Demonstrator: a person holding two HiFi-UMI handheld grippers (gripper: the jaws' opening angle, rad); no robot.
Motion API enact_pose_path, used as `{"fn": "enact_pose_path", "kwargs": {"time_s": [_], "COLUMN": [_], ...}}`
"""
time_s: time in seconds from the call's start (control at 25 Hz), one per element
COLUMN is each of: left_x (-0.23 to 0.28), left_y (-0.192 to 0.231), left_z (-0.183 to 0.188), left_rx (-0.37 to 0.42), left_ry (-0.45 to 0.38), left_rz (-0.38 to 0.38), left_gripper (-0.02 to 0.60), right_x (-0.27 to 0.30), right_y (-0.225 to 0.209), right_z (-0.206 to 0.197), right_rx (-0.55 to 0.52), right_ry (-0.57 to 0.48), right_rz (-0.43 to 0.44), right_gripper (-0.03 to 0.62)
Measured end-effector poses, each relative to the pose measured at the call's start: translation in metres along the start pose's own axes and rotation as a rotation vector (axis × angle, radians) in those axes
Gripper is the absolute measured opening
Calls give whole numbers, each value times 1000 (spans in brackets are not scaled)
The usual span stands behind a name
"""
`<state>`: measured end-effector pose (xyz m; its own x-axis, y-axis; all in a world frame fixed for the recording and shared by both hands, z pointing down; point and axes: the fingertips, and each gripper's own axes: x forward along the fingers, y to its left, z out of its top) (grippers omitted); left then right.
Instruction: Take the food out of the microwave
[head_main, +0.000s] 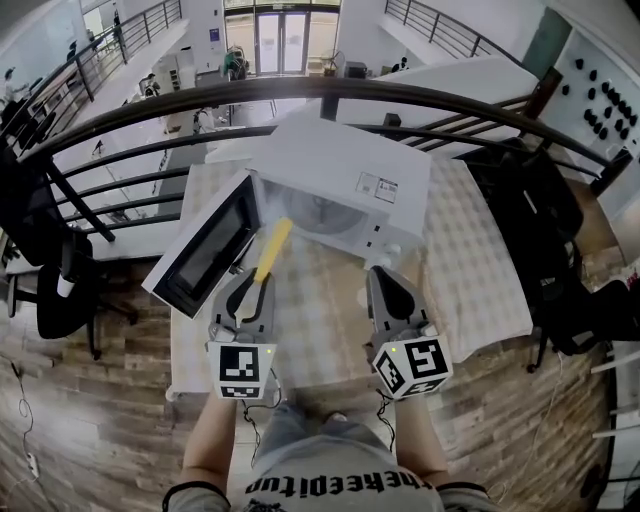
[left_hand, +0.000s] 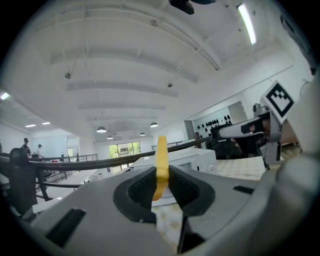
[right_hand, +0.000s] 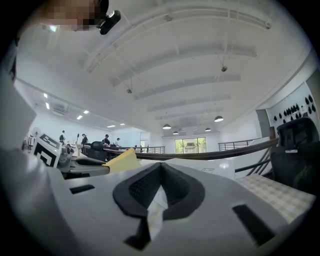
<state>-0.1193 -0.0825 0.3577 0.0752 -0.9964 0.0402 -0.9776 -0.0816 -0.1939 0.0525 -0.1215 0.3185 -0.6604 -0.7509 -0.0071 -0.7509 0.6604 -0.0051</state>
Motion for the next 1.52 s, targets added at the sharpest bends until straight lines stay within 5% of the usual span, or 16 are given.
{"fn": "enact_pose_path", "kwargs": {"time_s": [1.52], "left_x": [-101], "left_y": [-14], "left_z": [82], "left_rx": [-199], "left_ry": [-166], "left_rz": [164], "left_gripper": [71], "right_x": [-68], "right_y": [4], "right_z": [28], "right_rx": [-20], "right_ry": [-67], "right_rz": [78], "right_gripper": [5]}}
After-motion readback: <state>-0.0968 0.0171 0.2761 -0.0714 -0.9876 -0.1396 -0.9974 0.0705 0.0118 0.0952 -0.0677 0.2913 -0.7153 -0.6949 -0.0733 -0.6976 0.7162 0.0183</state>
